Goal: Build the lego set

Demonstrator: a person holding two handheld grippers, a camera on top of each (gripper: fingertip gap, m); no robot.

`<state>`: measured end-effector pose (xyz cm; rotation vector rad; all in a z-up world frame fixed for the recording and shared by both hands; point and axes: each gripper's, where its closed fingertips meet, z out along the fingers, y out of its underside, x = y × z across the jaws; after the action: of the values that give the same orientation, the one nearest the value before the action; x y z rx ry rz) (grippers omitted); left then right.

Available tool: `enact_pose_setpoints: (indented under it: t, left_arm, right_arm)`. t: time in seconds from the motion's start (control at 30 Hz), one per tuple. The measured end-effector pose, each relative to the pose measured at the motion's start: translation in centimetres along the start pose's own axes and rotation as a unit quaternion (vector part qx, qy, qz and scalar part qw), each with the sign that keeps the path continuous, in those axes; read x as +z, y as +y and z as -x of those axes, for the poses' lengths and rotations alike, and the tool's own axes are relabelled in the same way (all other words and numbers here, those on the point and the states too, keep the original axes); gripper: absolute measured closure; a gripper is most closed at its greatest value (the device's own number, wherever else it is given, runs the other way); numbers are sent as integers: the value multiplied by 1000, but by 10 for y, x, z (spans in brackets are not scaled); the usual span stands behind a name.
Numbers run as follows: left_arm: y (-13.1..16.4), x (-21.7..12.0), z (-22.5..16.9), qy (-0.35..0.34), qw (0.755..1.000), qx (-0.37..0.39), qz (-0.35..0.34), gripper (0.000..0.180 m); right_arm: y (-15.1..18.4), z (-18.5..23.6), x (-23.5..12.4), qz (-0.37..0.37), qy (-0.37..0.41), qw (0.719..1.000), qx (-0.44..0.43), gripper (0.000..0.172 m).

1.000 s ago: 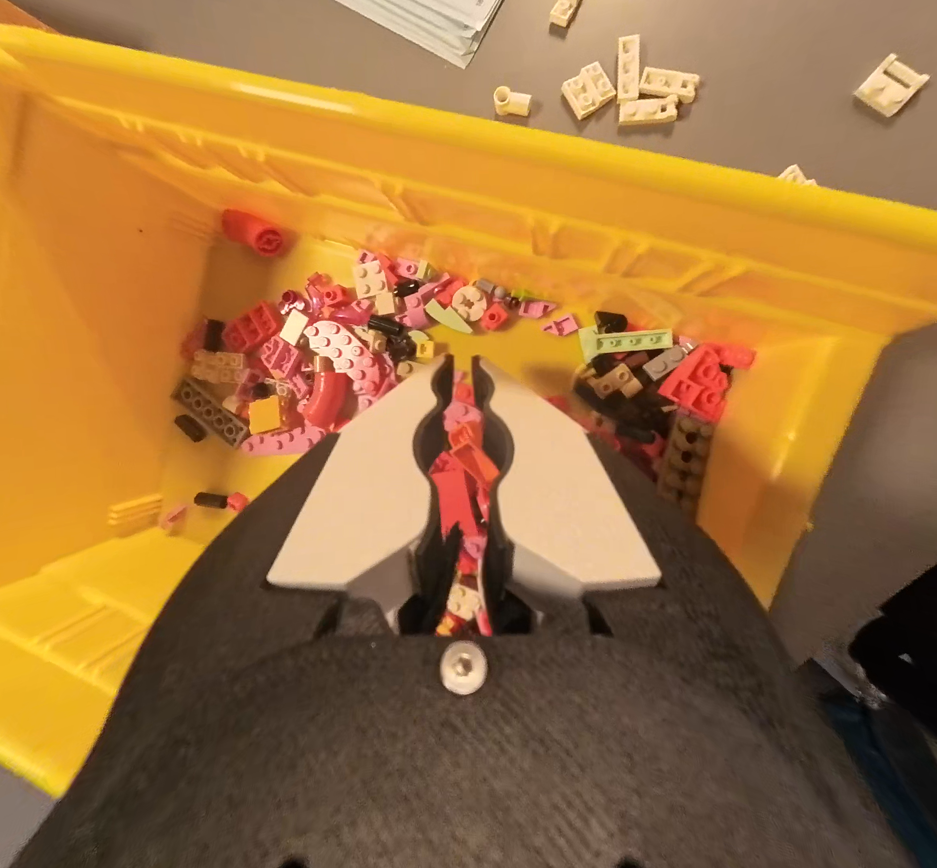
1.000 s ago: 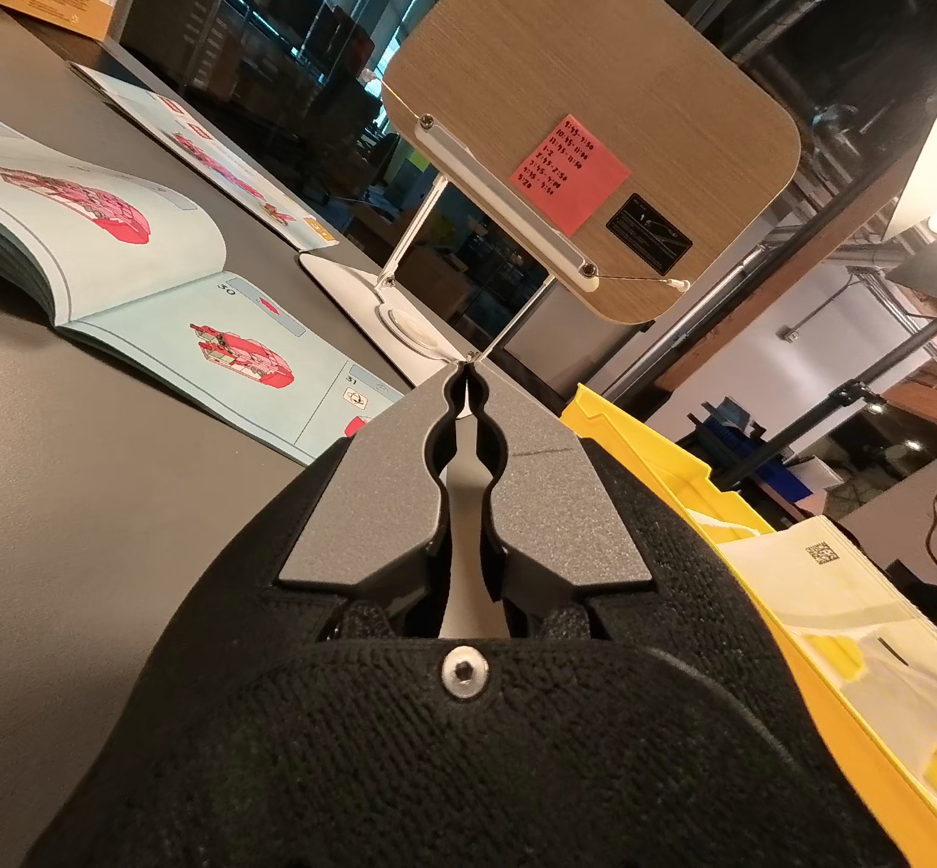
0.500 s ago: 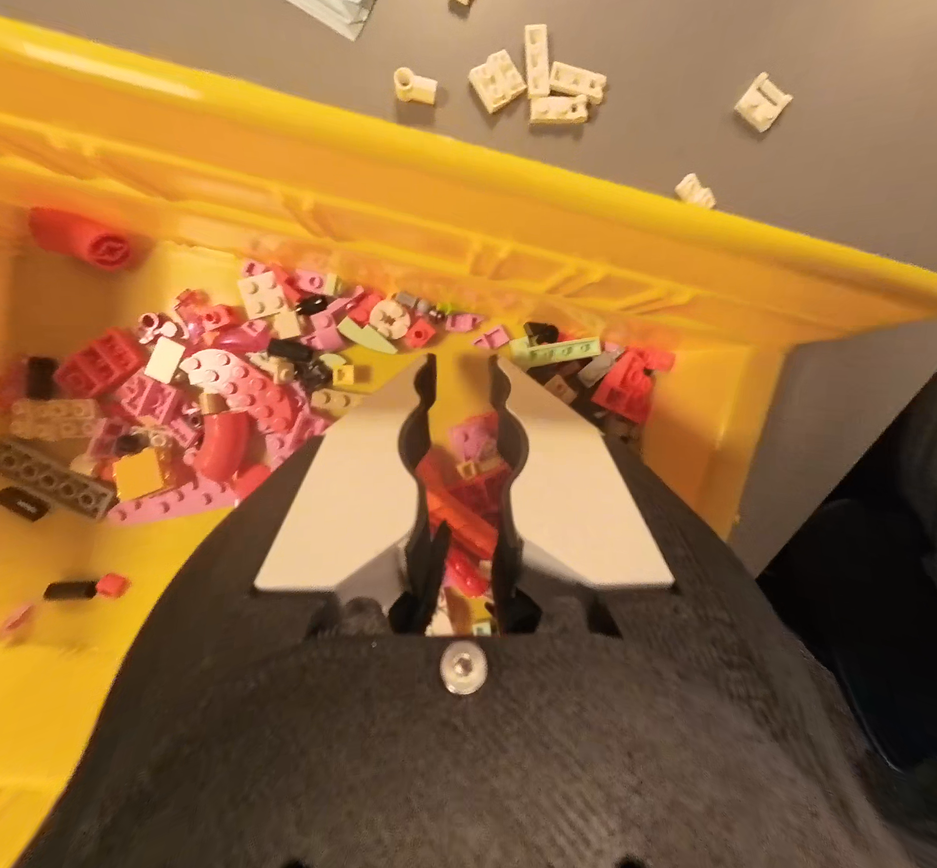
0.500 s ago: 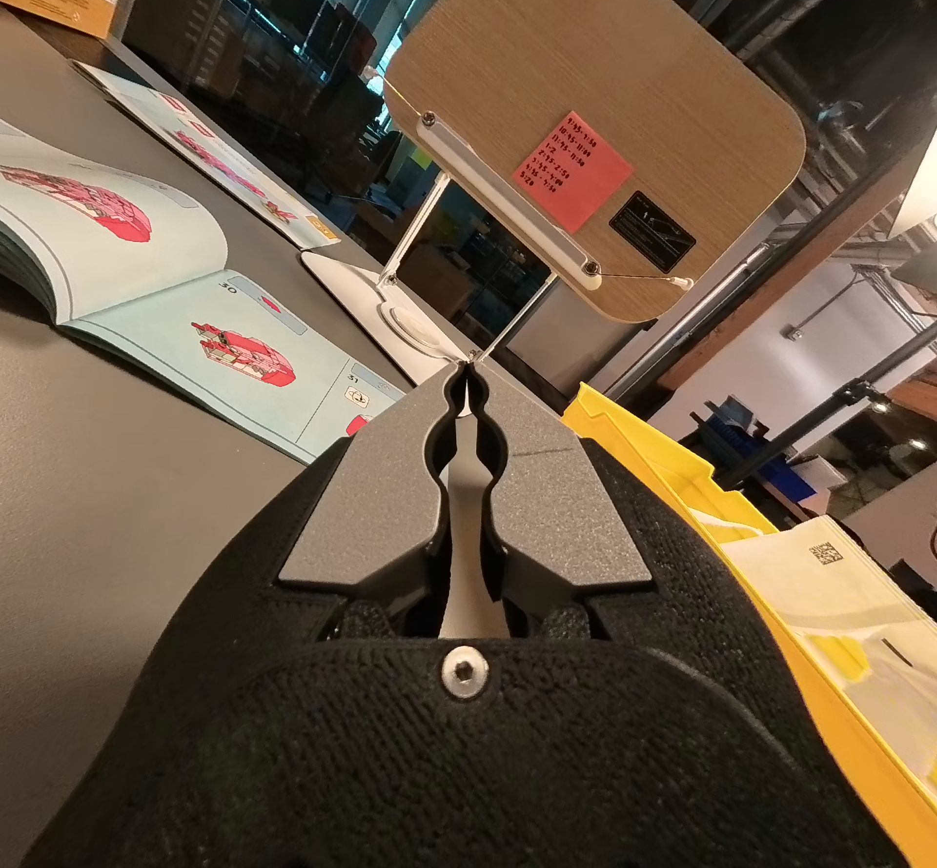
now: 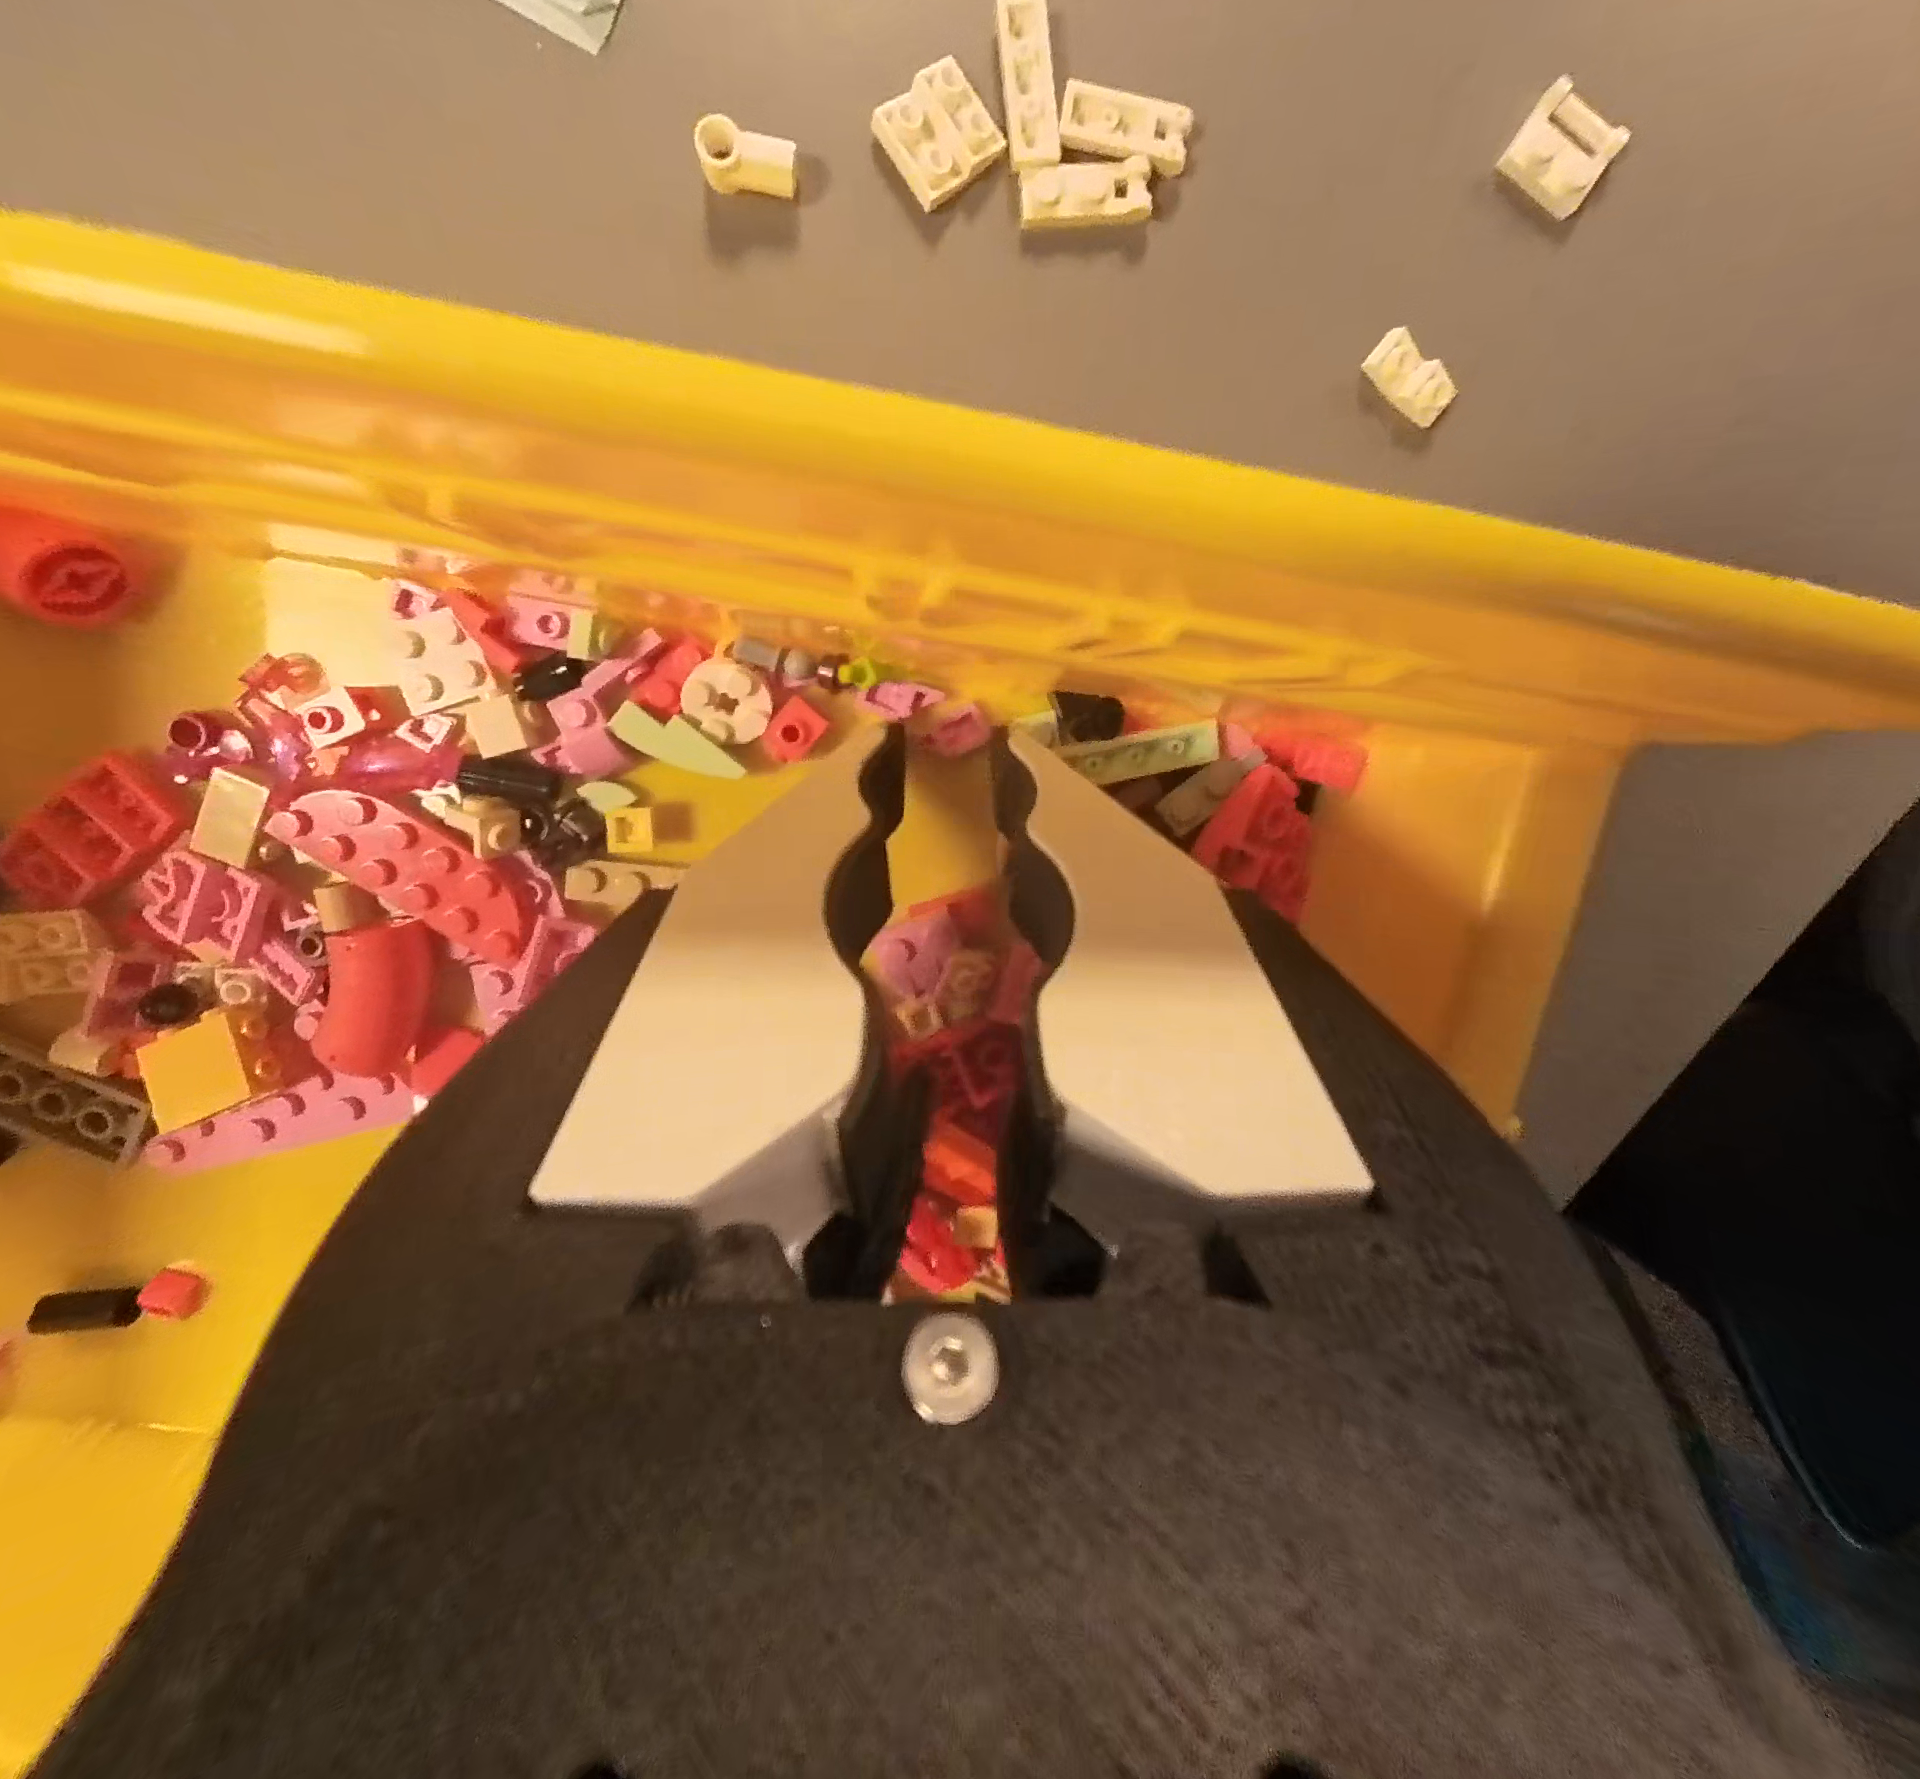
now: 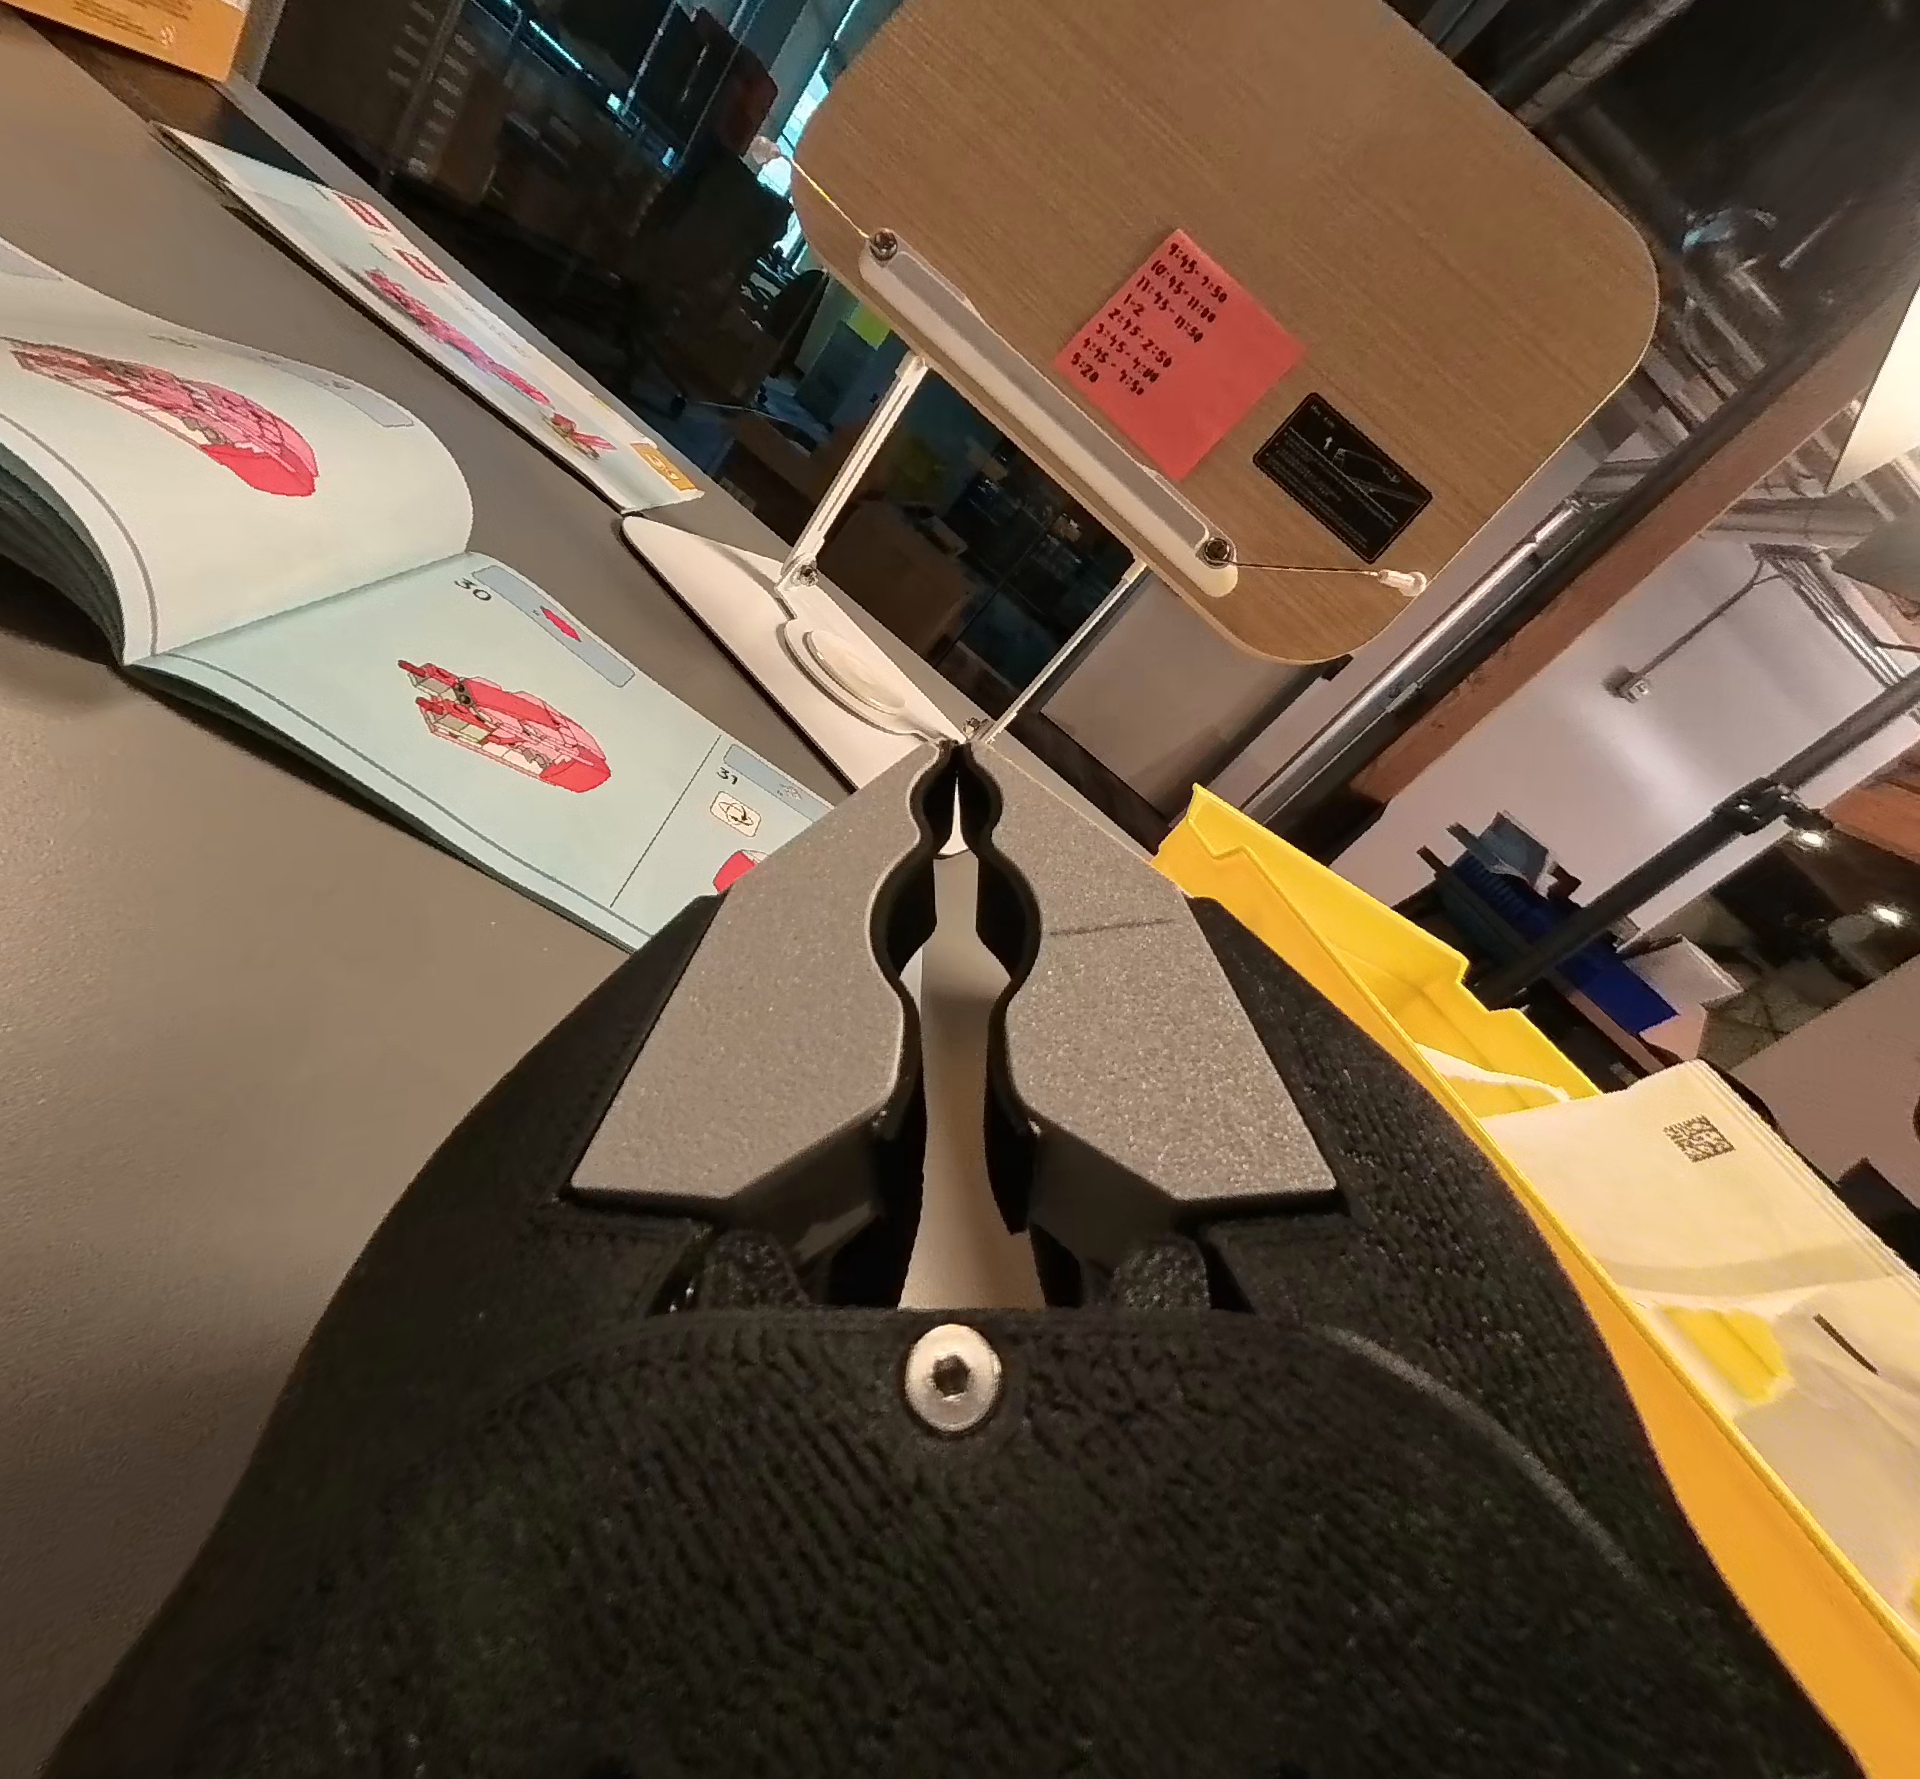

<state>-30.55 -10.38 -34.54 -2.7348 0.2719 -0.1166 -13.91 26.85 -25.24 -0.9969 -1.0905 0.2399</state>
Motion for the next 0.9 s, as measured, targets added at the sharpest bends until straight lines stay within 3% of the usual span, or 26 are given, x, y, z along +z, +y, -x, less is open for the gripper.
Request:
enact_pose_setpoints:
  t: [0.17,0.33,0.5,0.63,0.7,0.8,0.87,0.9]
  left_arm:
    - [4,-6,11,-44,999,14,-10,165]
    - [-13,-44,28,-144,984,8,-104,172]
    - [-62,-98,23,-238,938,12,-252,173]
    - [-123,-137,-12,-284,874,44,-391,173]
    - [-155,-146,-40,-275,845,65,-453,173]
    - [-198,-141,-79,-231,823,92,-511,173]
    - [-221,-126,-97,-202,823,106,-520,173]
    - [-230,-116,-103,-195,825,115,-518,173]
  right_arm:
    - [0,0,0,-1,0,1000,1,172]
    - [0,-1,0,0,2,1000,3,172]
    - [-2,-4,-1,-7,5,1000,14,172]
    - [-25,2,-6,-54,-40,994,88,172]
    - [-48,20,-13,-101,-134,969,181,171]
    - [-78,42,-33,-151,-283,896,305,170]
    - [-105,47,-54,-186,-382,825,374,168]
    - [-120,49,-70,-207,-436,775,407,166]
